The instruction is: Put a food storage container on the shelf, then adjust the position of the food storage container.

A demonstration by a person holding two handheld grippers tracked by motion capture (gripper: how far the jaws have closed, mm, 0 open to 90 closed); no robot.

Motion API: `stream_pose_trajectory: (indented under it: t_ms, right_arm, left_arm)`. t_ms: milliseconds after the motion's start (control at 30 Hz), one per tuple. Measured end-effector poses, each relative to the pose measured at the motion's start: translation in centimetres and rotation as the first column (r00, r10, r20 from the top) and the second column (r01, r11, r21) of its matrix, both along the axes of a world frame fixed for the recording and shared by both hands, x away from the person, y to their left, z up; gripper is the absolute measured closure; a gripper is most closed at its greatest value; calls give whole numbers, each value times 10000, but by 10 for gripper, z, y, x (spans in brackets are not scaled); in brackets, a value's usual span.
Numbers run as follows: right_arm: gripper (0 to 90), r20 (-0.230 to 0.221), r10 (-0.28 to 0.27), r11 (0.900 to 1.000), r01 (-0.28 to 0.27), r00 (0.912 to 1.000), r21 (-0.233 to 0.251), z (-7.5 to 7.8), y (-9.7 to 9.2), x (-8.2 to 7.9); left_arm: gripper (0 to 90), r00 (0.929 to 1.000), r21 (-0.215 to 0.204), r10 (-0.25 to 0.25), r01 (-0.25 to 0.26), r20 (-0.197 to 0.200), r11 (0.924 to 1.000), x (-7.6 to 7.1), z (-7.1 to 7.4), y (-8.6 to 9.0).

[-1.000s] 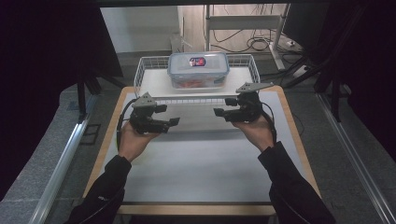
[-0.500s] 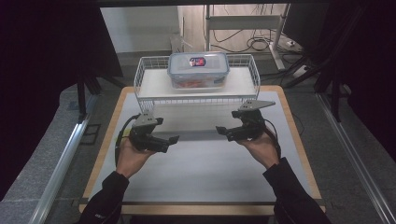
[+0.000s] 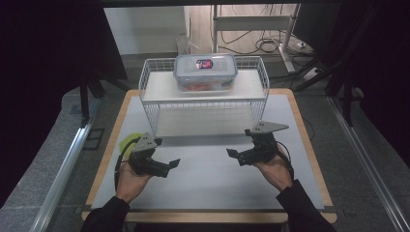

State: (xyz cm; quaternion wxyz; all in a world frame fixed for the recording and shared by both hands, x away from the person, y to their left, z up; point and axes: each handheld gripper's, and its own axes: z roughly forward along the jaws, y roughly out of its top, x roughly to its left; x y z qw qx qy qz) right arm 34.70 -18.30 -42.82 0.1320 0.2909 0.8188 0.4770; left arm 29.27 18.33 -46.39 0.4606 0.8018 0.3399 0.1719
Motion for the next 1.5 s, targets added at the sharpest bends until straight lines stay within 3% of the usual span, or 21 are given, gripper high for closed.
stream_pose_trajectory:
  t_ms: [100,300,433,567,733,1133,1233,1333,1500]
  right_arm:
    - [0,-115,103,9999,-103,9999,60,-9,-3,-6]
    - [0,-320,180,9998,-182,9993,-43,-27,-8,-18]
    - [0,-430,207,9986,-227,9989,-471,-40,-7,-26]
    - [0,-489,240,9976,-271,9985,-637,-52,-7,-32]
    - [0,-1131,267,9918,-405,9932,-1214,-74,-6,-31]
    - [6,-1091,-4,9925,-129,9940,-1212,-74,-12,-26]
    - [14,-1083,3,9924,-136,9941,-1223,-75,-13,-25]
    - [22,-1166,28,9917,-178,9932,-1276,-75,-12,-25]
    - [33,-1153,74,9911,-226,9933,-1313,-76,-11,-25]
  left_arm:
    - [6,10000,92,-19,19,-62,10000,-7,-11,0]
    - [2,9997,572,-186,175,178,9982,-24,-25,-4]
    - [0,9993,546,-349,342,129,9979,-32,-34,-6]
    - [0,9987,756,-428,447,-269,9961,-34,-44,-10]
    - [0,9985,1092,-439,473,-336,9929,-32,-51,-14]
    - [7,9965,1001,-30,114,-838,9949,-24,-51,-9]
    - [33,9961,964,114,-29,-872,9953,-21,-48,-8]
    - [101,9978,1171,235,-161,-627,9930,-19,-42,-6]
    - [389,9971,455,296,-264,-706,9986,-9,-30,8]
